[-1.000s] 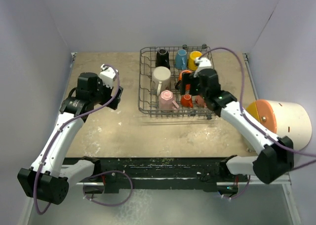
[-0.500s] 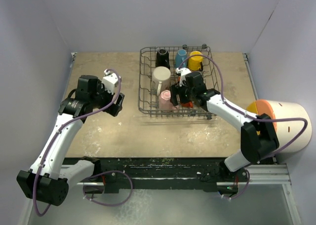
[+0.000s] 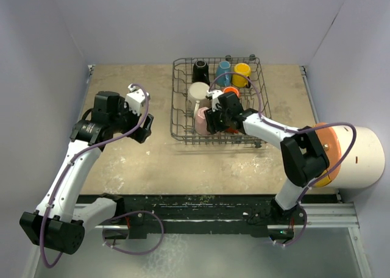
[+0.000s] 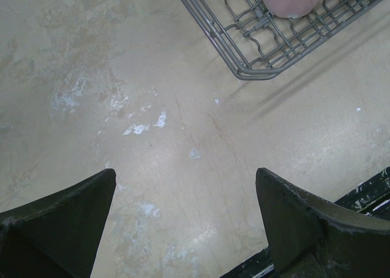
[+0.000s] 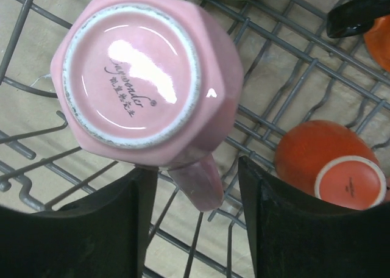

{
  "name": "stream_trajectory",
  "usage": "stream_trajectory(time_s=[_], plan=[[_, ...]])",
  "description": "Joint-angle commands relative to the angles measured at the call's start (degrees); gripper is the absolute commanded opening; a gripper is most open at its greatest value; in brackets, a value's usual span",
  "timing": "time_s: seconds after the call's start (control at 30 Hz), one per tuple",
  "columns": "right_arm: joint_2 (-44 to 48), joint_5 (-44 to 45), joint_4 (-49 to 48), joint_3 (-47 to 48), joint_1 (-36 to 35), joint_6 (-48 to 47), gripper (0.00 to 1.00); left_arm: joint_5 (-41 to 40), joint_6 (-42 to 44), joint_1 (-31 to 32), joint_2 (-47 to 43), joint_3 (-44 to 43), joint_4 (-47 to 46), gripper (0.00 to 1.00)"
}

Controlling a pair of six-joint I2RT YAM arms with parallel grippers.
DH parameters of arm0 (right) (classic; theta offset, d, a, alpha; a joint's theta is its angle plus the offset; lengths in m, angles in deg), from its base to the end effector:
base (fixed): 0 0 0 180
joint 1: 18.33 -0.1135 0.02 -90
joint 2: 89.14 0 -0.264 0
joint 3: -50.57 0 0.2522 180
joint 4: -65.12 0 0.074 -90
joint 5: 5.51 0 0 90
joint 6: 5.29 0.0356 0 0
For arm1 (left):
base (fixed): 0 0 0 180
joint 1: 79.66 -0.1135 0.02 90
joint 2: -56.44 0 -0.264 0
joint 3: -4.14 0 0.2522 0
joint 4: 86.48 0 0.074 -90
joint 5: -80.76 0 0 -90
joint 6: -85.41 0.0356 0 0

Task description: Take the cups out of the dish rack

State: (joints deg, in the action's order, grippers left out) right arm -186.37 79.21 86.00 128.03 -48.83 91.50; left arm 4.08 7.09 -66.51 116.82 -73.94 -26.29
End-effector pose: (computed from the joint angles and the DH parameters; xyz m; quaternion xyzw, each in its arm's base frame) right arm 0.3202 0.1924 0.2188 -0.2053 0.8844 0.1730 0.3818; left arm 0.2025 -0.0557 0.3463 0.2411 0.8778 -0.1113 0.3987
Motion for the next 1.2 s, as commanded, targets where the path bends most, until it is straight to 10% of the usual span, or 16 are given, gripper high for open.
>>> stream_trajectory(time_s=[0.0,0.43,0.9,1.17], plan=[[-0.6,1.5,-2.6,3.2,-2.4,-1.4,0.54,0.5,1.1,0.1,-0.6,-2.8,-0.1,0.99],[3.0,11.3,0.1,5.3,-7.4,-1.6,0.01,0.1,1.4,0.1,-2.0,-2.1,0.0,0.99],[14.1,10.4,8.6,17.2,-8.9,5.5,0.0,1.3,4.7,0.1,-4.1,-0.2,-2.1,0.99],[22.1,-10.3,-0.6,13.0,-9.6,29.1,0.0,17.0,15.4,0.1,-11.9,0.6,-2.8,0.99]])
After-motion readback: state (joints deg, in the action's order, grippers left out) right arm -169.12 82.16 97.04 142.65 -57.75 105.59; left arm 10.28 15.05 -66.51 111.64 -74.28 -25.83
